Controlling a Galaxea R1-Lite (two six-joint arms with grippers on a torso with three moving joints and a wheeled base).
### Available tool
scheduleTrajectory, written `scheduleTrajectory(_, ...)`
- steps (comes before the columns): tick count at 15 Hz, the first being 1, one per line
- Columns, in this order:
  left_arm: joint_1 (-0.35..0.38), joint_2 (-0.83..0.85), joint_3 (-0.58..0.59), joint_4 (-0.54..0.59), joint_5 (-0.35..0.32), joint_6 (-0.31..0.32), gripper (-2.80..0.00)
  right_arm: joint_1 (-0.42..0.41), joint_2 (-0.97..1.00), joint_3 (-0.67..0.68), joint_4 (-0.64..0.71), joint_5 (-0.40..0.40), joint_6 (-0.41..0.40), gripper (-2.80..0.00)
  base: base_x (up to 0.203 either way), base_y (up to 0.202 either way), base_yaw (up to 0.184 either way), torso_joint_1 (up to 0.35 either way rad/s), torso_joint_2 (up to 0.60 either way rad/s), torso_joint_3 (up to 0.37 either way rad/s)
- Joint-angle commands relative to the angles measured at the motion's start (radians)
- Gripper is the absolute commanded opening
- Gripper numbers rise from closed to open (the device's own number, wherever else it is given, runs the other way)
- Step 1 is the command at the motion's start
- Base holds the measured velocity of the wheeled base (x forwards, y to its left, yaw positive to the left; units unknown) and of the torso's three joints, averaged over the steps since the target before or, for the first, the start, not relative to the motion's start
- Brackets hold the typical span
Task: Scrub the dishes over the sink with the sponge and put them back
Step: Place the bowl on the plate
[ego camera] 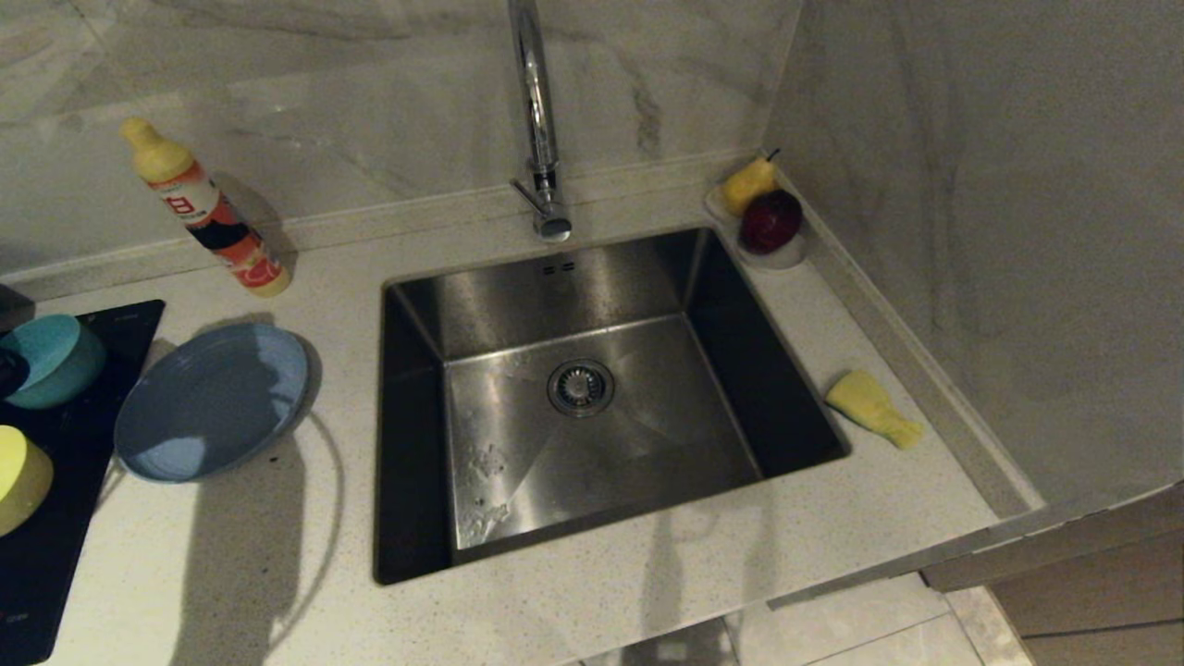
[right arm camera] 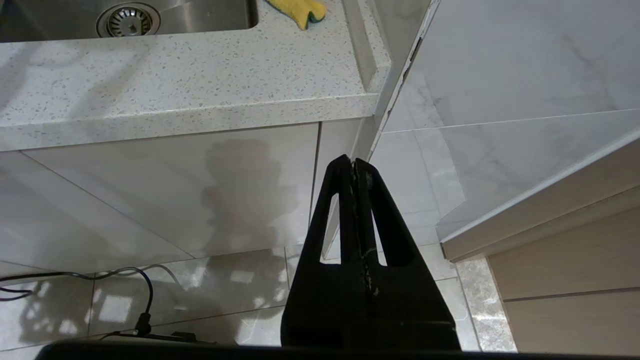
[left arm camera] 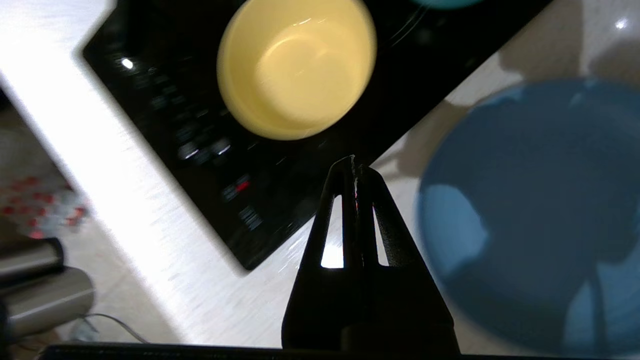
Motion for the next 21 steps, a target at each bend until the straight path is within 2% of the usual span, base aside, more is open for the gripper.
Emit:
scheduleTrajectory(1, 0.020, 0.129, -0.097, 0.003, -0.031, 0.001, 0.00, 0.000, 0.001, 0.000, 0.000, 0.001, -0.001, -2.80, 0.000, 0.000, 0.000, 0.000, 0.00, 0.000)
scheduleTrajectory(3, 0.032, 0.180, -0.173, -0.001, -0.053, 0.013, 0.00, -0.001, 0.001, 0.000, 0.000, 0.001, -0.001, -2.80, 0.000, 0.000, 0.000, 0.000, 0.00, 0.000)
scheduleTrajectory(5, 0.066, 0.222, -0.220, -0.011, -0.154, 0.074, 0.00, 0.000, 0.001, 0.000, 0.000, 0.001, -0.001, -2.80, 0.000, 0.000, 0.000, 0.000, 0.00, 0.000)
scheduleTrajectory(7, 0.104, 0.269, -0.264, -0.041, -0.208, 0.114, 0.00, 0.000, 0.001, 0.000, 0.000, 0.001, -0.001, -2.80, 0.000, 0.000, 0.000, 0.000, 0.00, 0.000)
scheduleTrajectory(9, 0.162, 0.315, -0.270, -0.081, -0.254, 0.191, 0.00, 0.000, 0.001, 0.000, 0.000, 0.001, -0.001, -2.80, 0.000, 0.000, 0.000, 0.000, 0.00, 0.000)
scheduleTrajectory(11, 0.204, 0.340, -0.271, -0.136, -0.363, 0.238, 0.00, 0.000, 0.001, 0.000, 0.000, 0.001, -0.001, -2.80, 0.000, 0.000, 0.000, 0.000, 0.00, 0.000)
scheduleTrajectory(12, 0.213, 0.347, -0.270, -0.142, -0.384, 0.257, 0.00, 0.000, 0.001, 0.000, 0.000, 0.001, -0.001, -2.80, 0.000, 0.000, 0.000, 0.000, 0.00, 0.000)
scheduleTrajectory(14, 0.221, 0.367, -0.271, -0.146, -0.425, 0.280, 0.00, 0.000, 0.001, 0.000, 0.000, 0.001, -0.001, -2.80, 0.000, 0.000, 0.000, 0.000, 0.00, 0.000)
scheduleTrajectory(17, 0.222, 0.374, -0.246, -0.146, -0.482, 0.283, 0.00, 0.000, 0.001, 0.000, 0.000, 0.001, -0.001, -2.80, 0.000, 0.000, 0.000, 0.000, 0.00, 0.000)
scheduleTrajectory(21, 0.230, 0.377, -0.194, -0.149, -0.490, 0.285, 0.00, 0.000, 0.001, 0.000, 0.000, 0.001, -0.001, -2.80, 0.000, 0.000, 0.000, 0.000, 0.00, 0.000)
